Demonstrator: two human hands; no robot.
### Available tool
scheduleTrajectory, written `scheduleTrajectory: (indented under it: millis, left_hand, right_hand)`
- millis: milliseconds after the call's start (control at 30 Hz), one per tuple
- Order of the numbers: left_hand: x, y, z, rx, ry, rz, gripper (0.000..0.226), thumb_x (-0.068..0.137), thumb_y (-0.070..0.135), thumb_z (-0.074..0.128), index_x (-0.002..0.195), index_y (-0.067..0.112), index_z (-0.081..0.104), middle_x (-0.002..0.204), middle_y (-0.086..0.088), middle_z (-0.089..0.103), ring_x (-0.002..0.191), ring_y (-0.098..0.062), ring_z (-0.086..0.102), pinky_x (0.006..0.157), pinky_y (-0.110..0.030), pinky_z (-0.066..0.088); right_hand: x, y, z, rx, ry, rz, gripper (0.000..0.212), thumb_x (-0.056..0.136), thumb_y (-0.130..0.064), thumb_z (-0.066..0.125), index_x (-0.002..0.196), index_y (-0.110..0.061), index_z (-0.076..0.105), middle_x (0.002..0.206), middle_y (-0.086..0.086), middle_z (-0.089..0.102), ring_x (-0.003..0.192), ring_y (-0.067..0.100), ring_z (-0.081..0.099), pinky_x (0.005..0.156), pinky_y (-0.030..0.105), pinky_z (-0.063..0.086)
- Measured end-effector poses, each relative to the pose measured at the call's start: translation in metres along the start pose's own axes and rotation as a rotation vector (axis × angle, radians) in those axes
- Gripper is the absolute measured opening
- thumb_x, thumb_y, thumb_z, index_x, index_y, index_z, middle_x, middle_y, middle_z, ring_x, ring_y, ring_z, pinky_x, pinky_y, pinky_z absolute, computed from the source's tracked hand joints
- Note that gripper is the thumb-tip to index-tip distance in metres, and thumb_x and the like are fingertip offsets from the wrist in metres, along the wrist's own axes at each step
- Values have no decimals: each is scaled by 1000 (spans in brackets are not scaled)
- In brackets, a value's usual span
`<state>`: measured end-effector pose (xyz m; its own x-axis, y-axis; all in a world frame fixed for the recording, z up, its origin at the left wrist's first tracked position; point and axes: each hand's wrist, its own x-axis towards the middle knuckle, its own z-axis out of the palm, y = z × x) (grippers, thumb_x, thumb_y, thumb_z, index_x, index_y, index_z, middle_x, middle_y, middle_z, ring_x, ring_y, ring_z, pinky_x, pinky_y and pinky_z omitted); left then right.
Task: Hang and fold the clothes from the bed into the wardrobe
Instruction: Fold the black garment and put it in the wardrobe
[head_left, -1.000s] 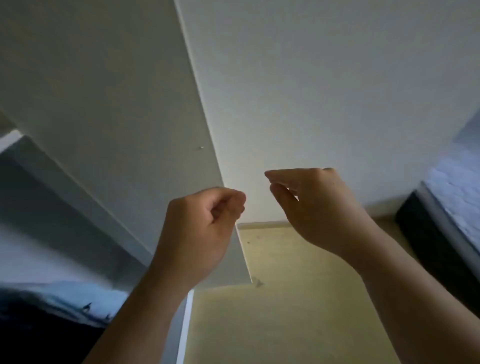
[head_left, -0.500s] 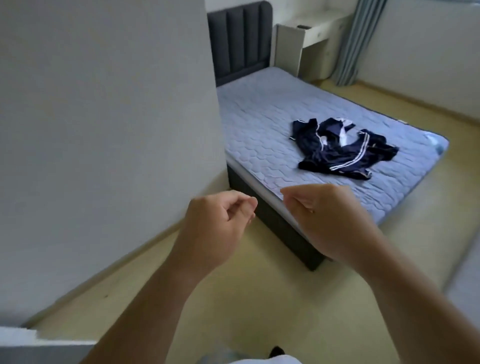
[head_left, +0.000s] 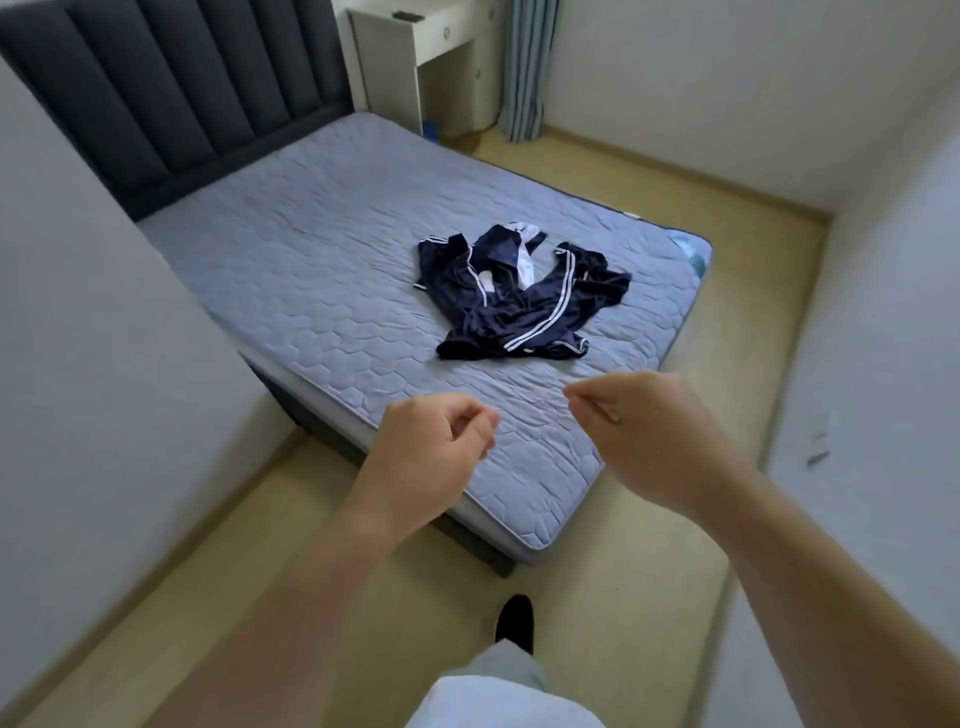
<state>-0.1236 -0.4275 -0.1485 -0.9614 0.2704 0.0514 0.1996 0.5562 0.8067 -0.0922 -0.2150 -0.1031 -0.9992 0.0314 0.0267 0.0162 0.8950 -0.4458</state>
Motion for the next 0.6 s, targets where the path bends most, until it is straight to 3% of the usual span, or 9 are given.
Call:
scheduleTrajectory:
  millis: [133, 333, 500, 600]
  left_hand:
    - [99, 0, 46, 8, -72, -35, 21, 94, 33, 64, 74, 31, 69, 68, 25, 69, 65, 7, 66, 63, -10, 48]
    - [223, 9, 108, 11, -195, -109, 22, 94, 28, 64, 72, 28, 70, 67, 18, 70, 63, 1, 67, 70, -29, 58]
    - [308, -6, 170, 65, -228, -206, 25, 92, 29, 64, 68, 33, 67, 66, 21, 70, 63, 3, 66, 72, -28, 57]
    - [362, -23, 216, 115, -233, -303, 21, 91, 29, 64, 71, 30, 70, 66, 15, 71, 67, -1, 67, 73, -29, 56]
  right_hand:
    - [66, 63, -12, -78, -47, 33, 24, 97, -24, 49, 99, -7, 65, 86, 5, 71, 81, 24, 65, 68, 41, 55]
    - [158, 148, -22, -38, -78, 139, 23, 96, -22, 50, 100, -6, 66, 88, 8, 71, 86, 26, 65, 71, 43, 56]
    - [260, 226, -8, 31, -178, 146, 23, 96, -16, 49, 101, -1, 66, 98, 18, 69, 97, 33, 63, 77, 50, 56]
    - [332, 284, 14, 68, -264, 156, 21, 95, -10, 47, 97, 2, 64, 96, 21, 68, 94, 40, 62, 73, 51, 56]
